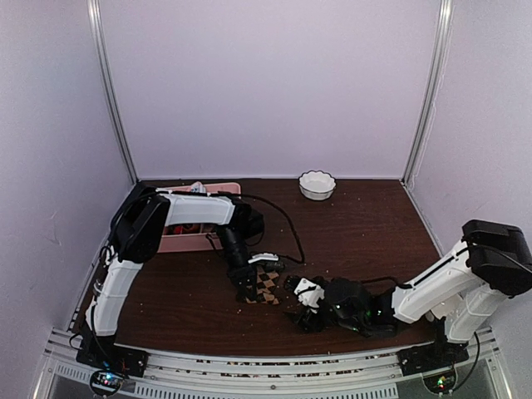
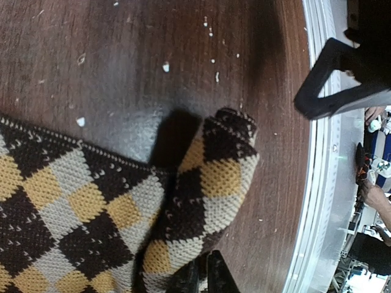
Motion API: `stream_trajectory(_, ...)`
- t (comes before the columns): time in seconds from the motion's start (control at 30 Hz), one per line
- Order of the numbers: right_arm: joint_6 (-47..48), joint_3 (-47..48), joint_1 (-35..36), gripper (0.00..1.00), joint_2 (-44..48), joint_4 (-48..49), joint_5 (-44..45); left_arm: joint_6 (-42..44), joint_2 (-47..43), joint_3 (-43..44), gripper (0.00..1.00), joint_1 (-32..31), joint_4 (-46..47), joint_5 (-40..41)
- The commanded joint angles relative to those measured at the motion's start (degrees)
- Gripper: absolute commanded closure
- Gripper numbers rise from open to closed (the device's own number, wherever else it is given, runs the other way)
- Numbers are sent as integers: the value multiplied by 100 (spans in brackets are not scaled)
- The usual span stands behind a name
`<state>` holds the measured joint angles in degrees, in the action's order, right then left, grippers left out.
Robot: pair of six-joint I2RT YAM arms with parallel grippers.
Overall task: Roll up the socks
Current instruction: Roll the sock at the center of the board.
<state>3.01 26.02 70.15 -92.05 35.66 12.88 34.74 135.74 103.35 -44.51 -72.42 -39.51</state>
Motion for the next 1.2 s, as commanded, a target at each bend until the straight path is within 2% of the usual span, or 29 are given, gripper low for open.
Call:
stream_trajectory(0.0, 1804, 233, 76, 24, -408, 326, -427, 50, 442, 14, 92, 101, 200, 683)
stream_trajectory(0.13, 2586, 839, 50, 41, -988, 143, -541, 118, 561, 148, 92, 107, 53, 697)
stream_trajectory(0.2, 2766, 1123, -57, 46, -1188, -107, -795, 129, 596, 215, 92, 112, 0, 707)
stream_trajectory(0.43, 2969, 1755, -300, 57, -1650, -673, -1236, 136, 642, 291, 90, 125, -33, 675)
stream_trajectory(0.6, 2849, 2099, -494, 76, -1905, -1188, -1452, 235, 585, 225, 87, 140, -83, 664)
stream_trajectory(0.73, 2505, 2262, -649, 84, -2059, -1543, -1636, 456, 358, 81, 70, 178, -14, 512)
stream_trajectory(0.87, 2034, 2518, -877, 95, -2228, -2132, -2160, 599, 25, -24, 61, 255, 94, 364)
stream_trajectory(0.97, 1534, 2597, -1074, 100, -2299, -2434, -2671, 598, -467, -341, 42, 388, 459, 247)
stream_trajectory(1.07, 1068, 2527, -1241, 100, -2284, -2490, -3417, 600, -1097, -971, 40, 485, 1013, 311)
stream_trajectory(1.17, 807, 2472, -1297, 100, -2240, -2719, -3795, 559, -1686, -1614, 40, 496, 1590, 436)
